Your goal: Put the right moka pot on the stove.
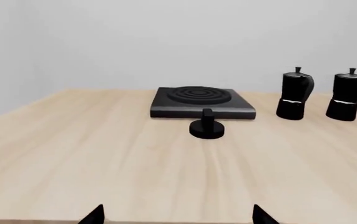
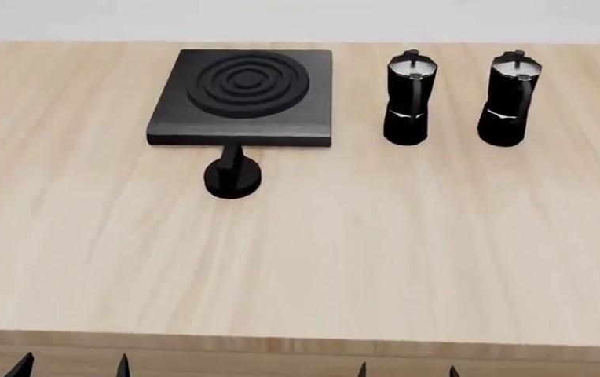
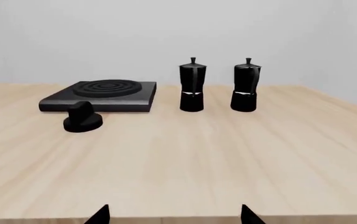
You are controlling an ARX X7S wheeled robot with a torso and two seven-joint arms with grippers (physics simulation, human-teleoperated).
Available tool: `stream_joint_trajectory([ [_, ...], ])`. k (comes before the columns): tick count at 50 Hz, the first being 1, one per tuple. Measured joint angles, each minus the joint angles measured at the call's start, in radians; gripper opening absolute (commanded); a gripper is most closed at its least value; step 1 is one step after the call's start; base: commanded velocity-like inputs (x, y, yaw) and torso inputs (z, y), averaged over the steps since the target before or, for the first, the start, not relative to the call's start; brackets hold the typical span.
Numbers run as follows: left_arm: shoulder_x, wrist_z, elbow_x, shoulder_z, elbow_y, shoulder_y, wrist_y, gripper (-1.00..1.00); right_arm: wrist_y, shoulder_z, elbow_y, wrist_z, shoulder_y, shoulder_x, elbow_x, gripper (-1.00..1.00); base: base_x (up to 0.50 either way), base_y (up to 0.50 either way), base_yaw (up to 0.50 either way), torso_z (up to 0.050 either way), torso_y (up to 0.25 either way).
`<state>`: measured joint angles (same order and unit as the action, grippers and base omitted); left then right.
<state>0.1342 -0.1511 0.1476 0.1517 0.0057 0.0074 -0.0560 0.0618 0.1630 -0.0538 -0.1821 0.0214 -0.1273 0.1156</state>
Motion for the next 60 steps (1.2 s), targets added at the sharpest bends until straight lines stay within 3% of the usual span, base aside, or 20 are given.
stream_joint_trajectory([
  [60, 0.033, -0.042, 0.031, 0.041, -0.007, -0.008, -0.011, 1.0, 0.008, 0.037, -0.039, -0.042, 0.02, -0.03, 0.037, 1.0, 0.09, 0.01, 0.0, 0.0, 0.0],
])
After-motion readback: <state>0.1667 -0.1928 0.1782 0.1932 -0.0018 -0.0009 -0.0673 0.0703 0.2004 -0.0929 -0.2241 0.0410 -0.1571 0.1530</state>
